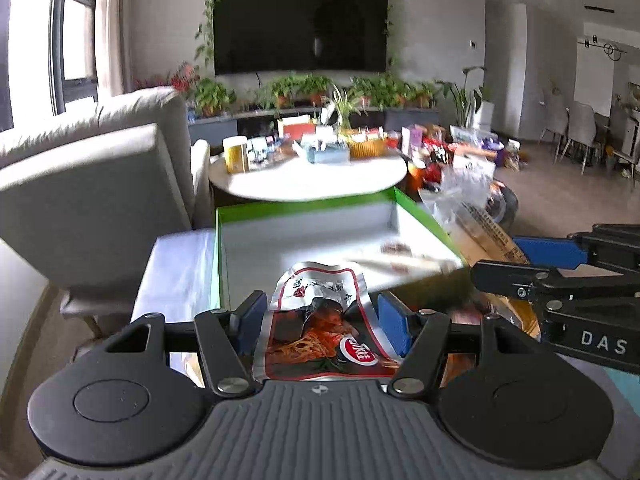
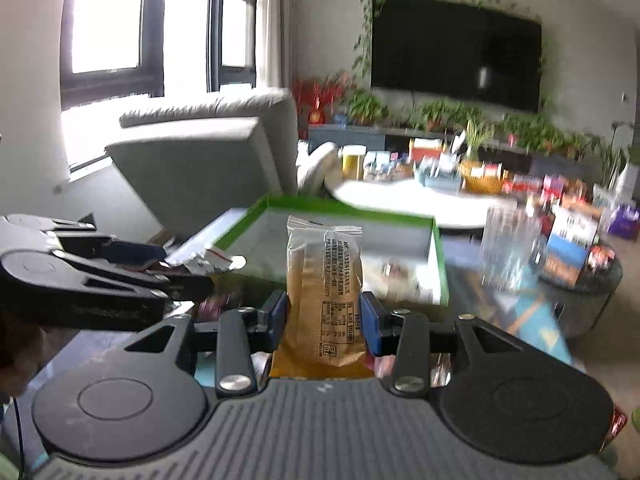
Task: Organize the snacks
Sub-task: 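Lift both held packets and carry them over the green box, then open both grippers to drop the bar and pouch into the green box, then move both grippers back down to the snacks on the cloth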
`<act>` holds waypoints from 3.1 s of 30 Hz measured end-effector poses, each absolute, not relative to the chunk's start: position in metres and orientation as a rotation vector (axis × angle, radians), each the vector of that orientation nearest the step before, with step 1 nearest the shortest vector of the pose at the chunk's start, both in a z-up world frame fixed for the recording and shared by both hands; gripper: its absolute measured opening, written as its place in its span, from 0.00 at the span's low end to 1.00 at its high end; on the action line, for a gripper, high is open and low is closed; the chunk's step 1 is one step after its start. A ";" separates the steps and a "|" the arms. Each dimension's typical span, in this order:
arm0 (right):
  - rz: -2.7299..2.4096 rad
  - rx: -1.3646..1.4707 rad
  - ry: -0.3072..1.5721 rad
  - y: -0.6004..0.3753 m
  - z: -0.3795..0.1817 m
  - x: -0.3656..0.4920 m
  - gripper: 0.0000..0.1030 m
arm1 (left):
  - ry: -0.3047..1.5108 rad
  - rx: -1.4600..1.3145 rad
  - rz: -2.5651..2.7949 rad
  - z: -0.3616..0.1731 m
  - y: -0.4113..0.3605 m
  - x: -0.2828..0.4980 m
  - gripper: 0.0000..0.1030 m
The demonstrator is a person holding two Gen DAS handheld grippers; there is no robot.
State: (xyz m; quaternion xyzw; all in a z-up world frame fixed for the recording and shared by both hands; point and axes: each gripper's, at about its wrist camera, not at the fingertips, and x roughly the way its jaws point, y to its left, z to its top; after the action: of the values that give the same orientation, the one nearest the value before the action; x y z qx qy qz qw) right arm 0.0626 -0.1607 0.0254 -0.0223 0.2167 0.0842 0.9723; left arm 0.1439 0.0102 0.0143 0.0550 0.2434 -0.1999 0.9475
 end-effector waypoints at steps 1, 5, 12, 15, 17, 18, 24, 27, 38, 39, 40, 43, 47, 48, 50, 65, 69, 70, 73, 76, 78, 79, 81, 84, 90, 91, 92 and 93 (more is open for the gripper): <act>0.166 -0.047 0.421 -0.161 0.029 0.067 0.40 | 0.482 0.111 -0.406 0.016 0.007 0.149 0.57; 0.154 -0.060 0.382 -0.164 0.035 0.085 0.40 | 0.439 0.098 -0.404 0.023 -0.003 0.168 0.57; 0.118 -0.070 0.374 -0.178 0.033 0.119 0.40 | 0.434 0.096 -0.373 0.020 -0.010 0.206 0.57; 0.110 -0.064 0.371 -0.181 0.031 0.130 0.40 | 0.442 0.102 -0.365 0.015 -0.015 0.221 0.57; 0.104 -0.067 0.371 -0.182 0.029 0.136 0.40 | 0.451 0.121 -0.359 0.011 -0.020 0.231 0.57; 0.101 -0.068 0.372 -0.183 0.028 0.139 0.40 | 0.453 0.128 -0.360 0.009 -0.023 0.235 0.57; 0.097 -0.067 0.384 -0.185 0.022 0.160 0.40 | 0.458 0.135 -0.360 0.003 -0.031 0.253 0.57; 0.094 -0.067 0.399 -0.186 0.015 0.168 0.40 | 0.468 0.137 -0.359 -0.002 -0.031 0.262 0.57; 0.073 -0.087 0.476 -0.183 -0.005 0.193 0.40 | 0.514 0.158 -0.359 -0.019 -0.034 0.274 0.57; 0.071 -0.092 0.484 -0.182 -0.006 0.194 0.40 | 0.511 0.155 -0.360 -0.018 -0.034 0.275 0.57; 0.068 -0.096 0.492 -0.182 -0.007 0.196 0.42 | 0.503 0.152 -0.360 -0.018 -0.033 0.274 0.57; 0.052 -0.112 0.483 -0.179 -0.008 0.192 0.50 | 0.490 0.149 -0.358 -0.016 -0.030 0.271 0.58; 0.048 -0.123 0.474 -0.179 -0.006 0.183 0.51 | 0.491 0.147 -0.333 -0.013 -0.024 0.268 0.59; 0.051 -0.117 0.477 -0.181 -0.005 0.181 0.51 | 0.492 0.144 -0.330 -0.012 -0.021 0.267 0.59; 0.053 -0.105 0.482 -0.184 -0.002 0.178 0.51 | 0.492 0.138 -0.319 -0.009 -0.013 0.262 0.59; -0.017 0.037 0.602 -0.229 -0.020 0.117 0.51 | 0.648 0.023 -0.172 -0.029 0.076 0.208 0.64; -0.043 0.101 0.645 -0.235 -0.027 0.110 0.51 | 0.709 0.065 -0.144 -0.046 0.069 0.201 0.64; -0.041 0.096 0.646 -0.233 -0.027 0.109 0.51 | 0.718 0.076 -0.135 -0.049 0.067 0.200 0.64; -0.022 0.066 0.650 -0.226 -0.029 0.104 0.51 | 0.743 0.092 -0.125 -0.056 0.061 0.201 0.65; -0.020 0.055 0.654 -0.226 -0.035 0.101 0.51 | 0.746 0.101 -0.116 -0.057 0.058 0.200 0.65; -0.037 0.088 0.671 -0.235 -0.040 0.100 0.51 | 0.748 0.107 -0.113 -0.057 0.057 0.201 0.65; -0.046 0.110 0.681 -0.239 -0.042 0.100 0.51 | 0.748 0.109 -0.113 -0.057 0.057 0.201 0.65; -0.072 0.147 0.698 -0.247 -0.046 0.104 0.51 | 0.750 0.103 -0.113 -0.058 0.058 0.202 0.66; -0.103 0.160 0.708 -0.255 -0.051 0.112 0.51 | 0.764 0.092 -0.103 -0.060 0.059 0.205 0.71; -0.054 0.250 0.745 -0.264 -0.064 0.126 0.52 | 0.791 0.093 -0.079 -0.069 0.054 0.212 0.72; -0.059 0.243 0.746 -0.263 -0.065 0.128 0.52 | 0.794 0.096 -0.077 -0.070 0.053 0.214 0.72; -0.063 0.231 0.749 -0.261 -0.066 0.130 0.52 | 0.797 0.097 -0.075 -0.071 0.052 0.215 0.72; -0.063 0.226 0.750 -0.261 -0.067 0.131 0.52 | 0.796 0.096 -0.075 -0.072 0.052 0.216 0.72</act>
State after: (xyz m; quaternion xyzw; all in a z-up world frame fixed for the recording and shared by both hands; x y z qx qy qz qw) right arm 0.1313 -0.2605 -0.0668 0.1099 0.3657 -0.0306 0.9237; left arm 0.2160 0.0518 -0.0722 0.0469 0.3874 -0.0364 0.9200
